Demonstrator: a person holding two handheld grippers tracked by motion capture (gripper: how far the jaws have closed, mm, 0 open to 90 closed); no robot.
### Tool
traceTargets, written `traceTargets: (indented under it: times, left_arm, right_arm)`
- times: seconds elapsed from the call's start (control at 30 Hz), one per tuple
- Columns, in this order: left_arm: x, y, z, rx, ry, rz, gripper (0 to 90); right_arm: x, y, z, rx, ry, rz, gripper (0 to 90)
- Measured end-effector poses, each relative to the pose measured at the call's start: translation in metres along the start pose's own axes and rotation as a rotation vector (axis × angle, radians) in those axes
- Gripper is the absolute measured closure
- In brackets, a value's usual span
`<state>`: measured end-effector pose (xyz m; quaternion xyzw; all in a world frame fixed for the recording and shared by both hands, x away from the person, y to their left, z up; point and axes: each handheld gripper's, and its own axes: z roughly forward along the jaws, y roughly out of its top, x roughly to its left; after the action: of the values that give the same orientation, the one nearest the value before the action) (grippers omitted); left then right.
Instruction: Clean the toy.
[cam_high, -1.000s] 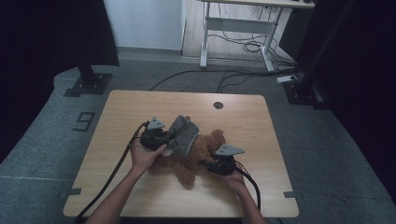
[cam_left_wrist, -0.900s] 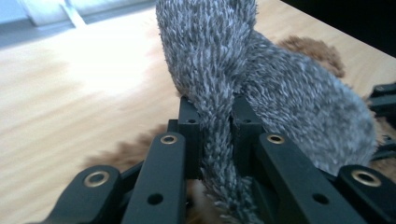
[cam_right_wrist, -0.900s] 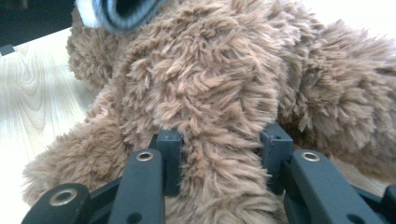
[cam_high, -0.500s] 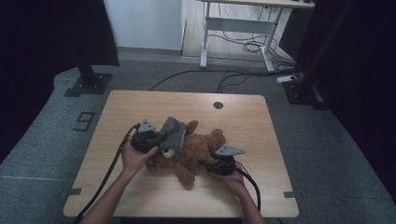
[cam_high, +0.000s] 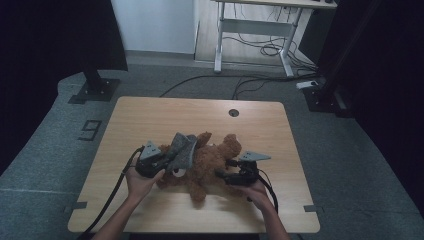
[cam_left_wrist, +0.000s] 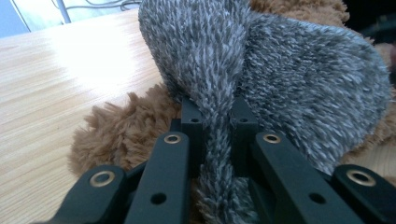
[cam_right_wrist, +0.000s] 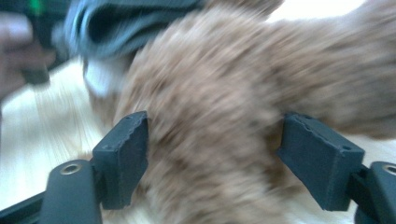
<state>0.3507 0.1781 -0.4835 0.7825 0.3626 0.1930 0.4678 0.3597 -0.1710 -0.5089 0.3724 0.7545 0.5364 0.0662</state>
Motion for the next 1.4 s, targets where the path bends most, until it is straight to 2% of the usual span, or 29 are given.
traceTargets:
  times: [0.07, 0.1, 0.13, 0.17, 0.27, 0.37, 0.4, 0.43, 0.47, 0.57, 0.77, 0.9, 0.97, 1.07, 1.17, 1.2, 1.27, 1.33, 1.4]
  left_arm:
    - [-0.003, -0.003, -0.002, -0.003, 0.001, 0.008, 80.8]
    - [-0.005, -0.005, -0.004, -0.004, 0.0, 0.011, 80.8]
    - [-0.005, -0.005, -0.004, -0.004, 0.0, 0.011, 80.8]
    - [-0.005, -0.006, -0.005, -0.006, -0.002, 0.005, 80.8]
    - [-0.004, -0.009, -0.006, -0.015, -0.003, -0.007, 80.8]
    - [-0.003, -0.012, -0.007, -0.026, -0.013, -0.023, 80.8]
    - [-0.004, -0.013, -0.007, -0.029, -0.009, -0.021, 80.8]
    - [-0.004, -0.013, -0.007, -0.029, -0.009, -0.021, 80.8]
    - [-0.004, -0.012, -0.007, -0.031, -0.009, -0.019, 80.8]
    - [-0.001, -0.011, -0.005, -0.045, -0.003, -0.033, 80.6]
    - [0.007, -0.004, 0.001, -0.05, 0.027, -0.042, 80.0]
    - [0.018, 0.007, 0.015, -0.045, 0.065, -0.045, 80.0]
    - [0.025, 0.012, 0.023, -0.041, 0.068, -0.061, 79.8]
    - [0.027, 0.019, 0.031, -0.031, 0.067, -0.063, 79.7]
    - [0.026, 0.018, 0.03, -0.026, 0.059, -0.055, 79.7]
    - [0.025, 0.015, 0.026, -0.026, 0.051, -0.057, 79.7]
    - [0.023, 0.013, 0.023, -0.028, 0.041, -0.06, 79.7]
    - [0.021, 0.006, 0.017, -0.039, 0.005, -0.072, 79.4]
    - [0.019, 0.0, 0.012, -0.052, -0.02, -0.094, 79.1]
  right_arm:
    - [-0.006, 0.004, 0.001, 0.021, -0.009, 0.025, 22.0]
    - [-0.007, 0.007, 0.009, 0.047, 0.011, 0.031, 18.5]
    - [-0.007, 0.007, 0.009, 0.047, 0.011, 0.031, 18.5]
    - [-0.004, 0.011, 0.019, 0.081, 0.008, 0.026, 14.8]
    - [-0.003, 0.013, 0.027, 0.091, 0.007, 0.023, 14.8]
    - [-0.007, 0.01, 0.039, 0.13, 0.04, 0.067, 22.5]
    - [-0.005, 0.01, 0.04, 0.138, 0.028, 0.051, 35.3]
    - [-0.004, 0.01, 0.04, 0.137, 0.019, 0.036, 41.5]
    - [-0.004, 0.01, 0.04, 0.137, 0.019, 0.036, 41.5]
    - [0.0, 0.01, 0.039, 0.102, -0.029, -0.017, 54.3]
    - [-0.001, 0.016, 0.05, 0.009, -0.147, -0.121, 61.6]
    - [-0.007, 0.02, 0.056, -0.017, -0.173, -0.122, 62.5]
    - [-0.017, 0.026, 0.06, -0.044, -0.212, -0.13, 62.5]
    - [-0.023, 0.025, 0.06, -0.067, -0.222, -0.113, 62.4]
    - [-0.022, 0.023, 0.058, -0.07, -0.218, -0.111, 62.4]
    - [-0.018, 0.02, 0.055, -0.081, -0.213, -0.144, 62.3]
    - [-0.016, 0.017, 0.053, -0.091, -0.207, -0.155, 62.1]
    - [-0.014, 0.008, 0.047, -0.127, -0.174, -0.19, 61.4]
    - [-0.012, -0.001, 0.042, -0.146, -0.148, -0.195, 61.2]
